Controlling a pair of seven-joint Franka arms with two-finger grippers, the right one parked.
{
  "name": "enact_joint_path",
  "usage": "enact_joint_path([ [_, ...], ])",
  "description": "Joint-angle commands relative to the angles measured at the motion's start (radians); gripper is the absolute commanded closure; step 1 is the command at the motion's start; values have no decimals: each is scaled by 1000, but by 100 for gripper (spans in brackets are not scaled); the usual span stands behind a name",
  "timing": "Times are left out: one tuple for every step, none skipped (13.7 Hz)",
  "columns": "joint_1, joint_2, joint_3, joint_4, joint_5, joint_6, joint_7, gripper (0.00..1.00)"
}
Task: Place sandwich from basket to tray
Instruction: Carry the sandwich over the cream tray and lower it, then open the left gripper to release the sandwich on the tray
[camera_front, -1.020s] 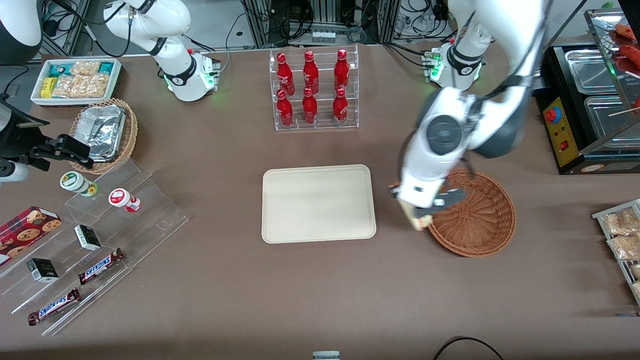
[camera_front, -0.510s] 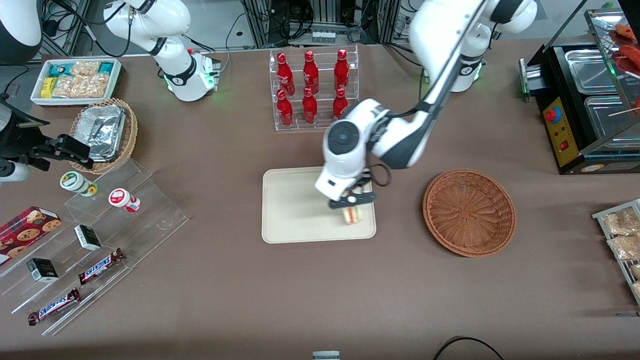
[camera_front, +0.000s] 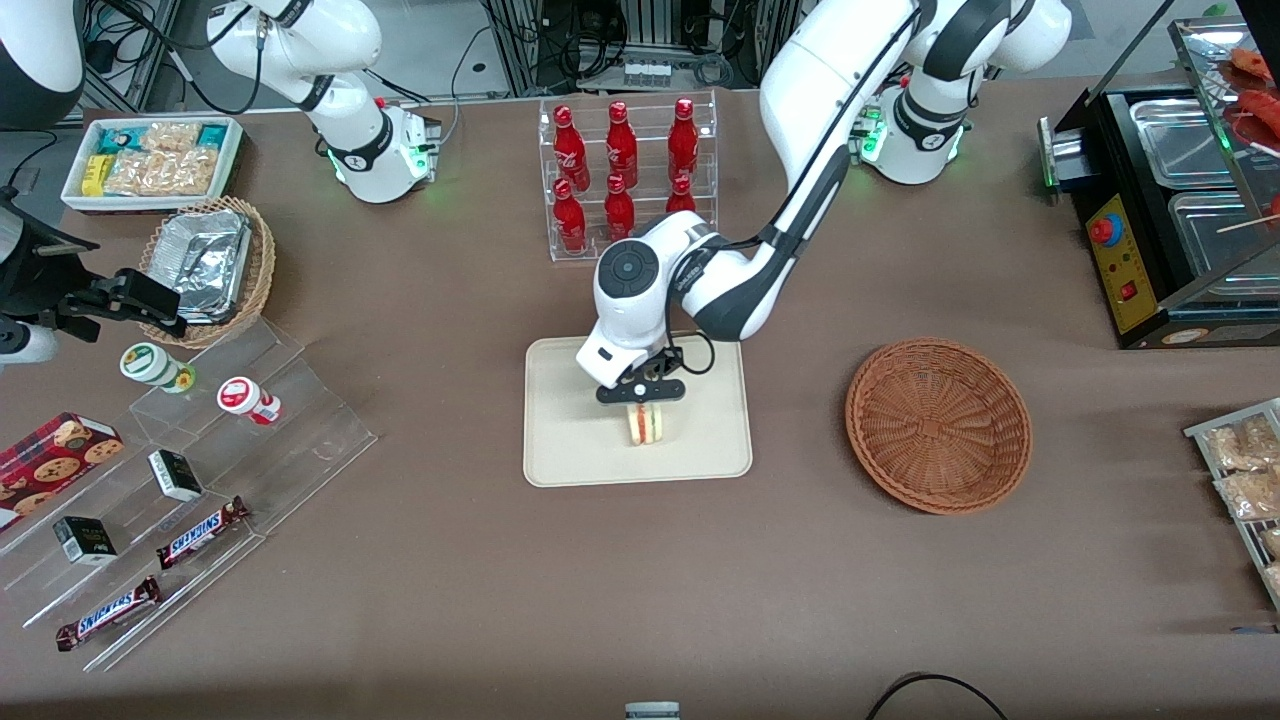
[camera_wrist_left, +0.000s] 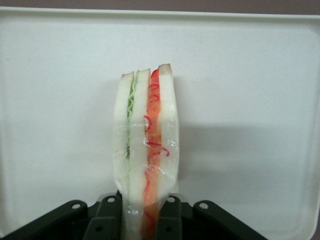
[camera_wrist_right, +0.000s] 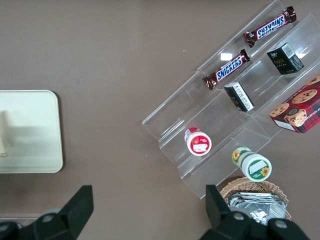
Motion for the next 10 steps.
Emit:
enact_joint_path([
  [-36, 36, 11, 40, 15, 13, -10, 75],
  [-42, 38, 11, 40, 15, 11, -10, 75],
  [-50, 38, 11, 39, 16, 11, -12, 75],
  [-51, 41, 11, 36, 16, 11, -10, 75],
  [-51, 47, 11, 36, 16, 10, -10, 75],
  [-51, 49, 11, 37, 16, 10, -10, 69],
  [-51, 49, 12, 37, 16, 8, -10, 53],
  [-51, 49, 12, 37, 18, 8, -12, 25],
  [-51, 47, 12, 37, 18, 10, -13, 0],
  [-48, 43, 14, 39, 13, 11, -24, 0],
])
